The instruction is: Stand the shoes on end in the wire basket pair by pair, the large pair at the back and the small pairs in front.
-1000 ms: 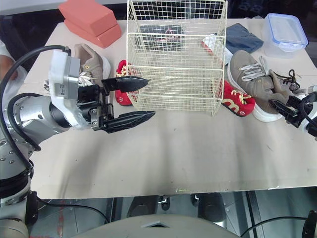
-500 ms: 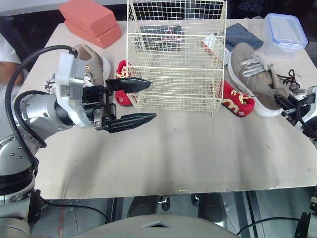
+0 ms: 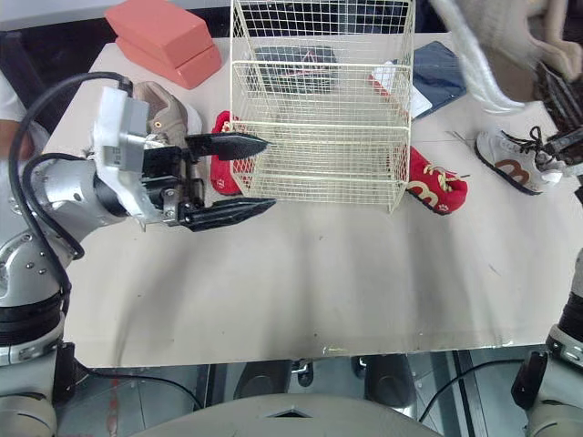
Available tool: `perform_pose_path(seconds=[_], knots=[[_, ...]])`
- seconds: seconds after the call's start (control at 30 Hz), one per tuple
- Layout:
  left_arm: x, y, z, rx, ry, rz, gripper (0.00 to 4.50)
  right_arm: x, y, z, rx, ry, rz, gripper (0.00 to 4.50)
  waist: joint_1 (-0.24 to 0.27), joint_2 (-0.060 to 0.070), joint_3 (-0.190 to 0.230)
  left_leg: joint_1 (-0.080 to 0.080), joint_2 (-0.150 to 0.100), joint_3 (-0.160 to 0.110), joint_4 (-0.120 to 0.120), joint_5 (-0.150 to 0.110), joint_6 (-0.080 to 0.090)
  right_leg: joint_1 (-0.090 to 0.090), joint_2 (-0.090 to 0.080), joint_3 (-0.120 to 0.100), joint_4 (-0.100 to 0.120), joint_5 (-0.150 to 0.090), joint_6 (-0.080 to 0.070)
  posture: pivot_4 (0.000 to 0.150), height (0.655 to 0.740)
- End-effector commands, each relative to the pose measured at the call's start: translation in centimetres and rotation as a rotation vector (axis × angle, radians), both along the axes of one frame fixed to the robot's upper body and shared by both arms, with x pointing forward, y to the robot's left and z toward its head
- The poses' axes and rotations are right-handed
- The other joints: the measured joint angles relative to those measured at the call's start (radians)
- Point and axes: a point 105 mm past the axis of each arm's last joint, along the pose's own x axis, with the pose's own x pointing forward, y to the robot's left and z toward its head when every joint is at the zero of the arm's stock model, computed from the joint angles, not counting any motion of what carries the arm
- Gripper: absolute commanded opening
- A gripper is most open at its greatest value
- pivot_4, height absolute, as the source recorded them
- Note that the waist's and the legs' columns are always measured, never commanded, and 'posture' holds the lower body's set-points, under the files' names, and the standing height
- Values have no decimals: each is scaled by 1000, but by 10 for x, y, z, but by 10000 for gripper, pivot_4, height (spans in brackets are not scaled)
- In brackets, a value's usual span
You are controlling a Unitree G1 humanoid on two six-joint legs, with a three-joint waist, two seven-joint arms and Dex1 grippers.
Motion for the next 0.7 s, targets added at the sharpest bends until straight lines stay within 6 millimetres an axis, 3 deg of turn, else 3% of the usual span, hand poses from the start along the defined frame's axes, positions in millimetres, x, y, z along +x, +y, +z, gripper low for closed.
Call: perform_pose_path(seconds=[0.03,0.17,0.27,0.43,0.6,0.7], knots=[[-3,17,16,8,-78,22,45000,-16,47,11,-246,-168,175,559,-1,0,0,0,0,0,0,0,0,0,0,0,0,0,0,1500,6860],[-7,25,27,-9,-107,22,45000,-21,67,13,-430,-321,257,559,2,0,1,0,0,0,0,0,0,0,-1,0,0,0,0,1500,6860],[-13,27,34,-31,-118,14,45000,-21,72,7,-571,-409,284,559,7,-3,3,-1,0,-1,0,0,0,0,-1,-1,-1,0,0,1500,6860],[-21,26,32,-52,-95,-16,45000,-13,66,-6,-779,-482,263,559,1,-7,6,-1,0,0,1,0,0,0,-2,-1,0,0,0,1500,6860],[-28,24,37,-78,-80,-37,45000,-7,54,-5,-928,-573,204,559,0,-7,7,0,0,0,1,0,0,0,-2,-1,1,0,0,1500,6860],[-26,27,40,-81,-92,-32,45000,-17,60,-8,-999,-677,201,559,3,-7,7,0,0,0,2,0,0,0,-2,-1,1,0,0,1500,6860]])
